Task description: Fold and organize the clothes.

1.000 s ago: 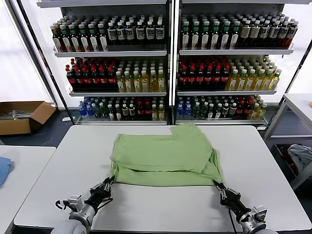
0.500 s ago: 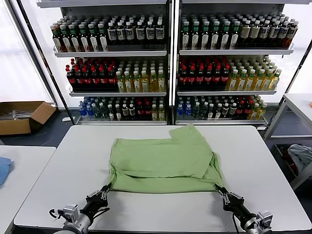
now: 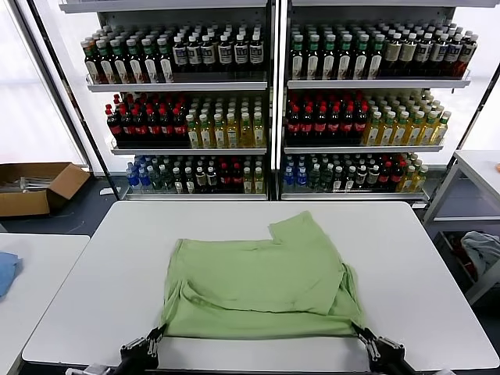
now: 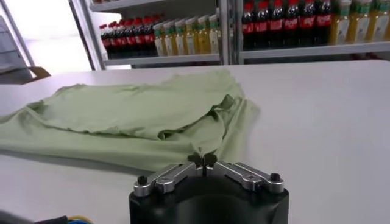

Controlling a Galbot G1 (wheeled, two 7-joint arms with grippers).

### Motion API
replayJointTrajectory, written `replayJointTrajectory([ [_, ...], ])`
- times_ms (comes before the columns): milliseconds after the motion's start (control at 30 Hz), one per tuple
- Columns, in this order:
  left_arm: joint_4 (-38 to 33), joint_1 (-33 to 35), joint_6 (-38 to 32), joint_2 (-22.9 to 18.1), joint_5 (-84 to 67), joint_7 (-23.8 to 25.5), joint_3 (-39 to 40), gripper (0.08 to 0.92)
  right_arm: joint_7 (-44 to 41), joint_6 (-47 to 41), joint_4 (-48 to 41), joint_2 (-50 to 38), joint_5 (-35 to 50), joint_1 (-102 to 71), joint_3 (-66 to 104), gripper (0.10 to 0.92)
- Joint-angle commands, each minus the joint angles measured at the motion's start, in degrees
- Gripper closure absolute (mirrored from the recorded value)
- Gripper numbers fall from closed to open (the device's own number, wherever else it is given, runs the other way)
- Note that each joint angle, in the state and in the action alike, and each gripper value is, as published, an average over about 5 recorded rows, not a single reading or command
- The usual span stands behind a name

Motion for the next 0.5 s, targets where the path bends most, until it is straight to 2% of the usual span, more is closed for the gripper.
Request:
replayJointTrajectory([
  [33,-3.2,6.5,-0.5,0.5,2.9,0.3,-0.7,0.913,0.1,0.0,4.3,-0.5,-0.5,-7.9,1.6,0.896],
  [133,-4.4,5.9,0.3,0.1,4.0,0.1,-0.9,0.87,0.2,0.1,4.1,0.0,-0.7,-7.1,1.2,0.826],
  [233,-5.8,5.1,1.0,-0.3,3.3,0.2,-1.9,0.786,-0.2,1.3,3.5,0.2,1.4,-5.7,2.1,0.739],
  [400,-8.2,2.3,2.6,-0.1,-0.7,0.4,-5.9,0.638,-1.9,6.0,0.9,-1.6,8.0,-0.6,5.7,0.601],
  [500,-7.8,-1.2,3.0,0.8,-4.4,1.0,-7.9,0.552,-2.2,5.9,-0.7,-3.8,12.5,6.0,7.0,0.514],
])
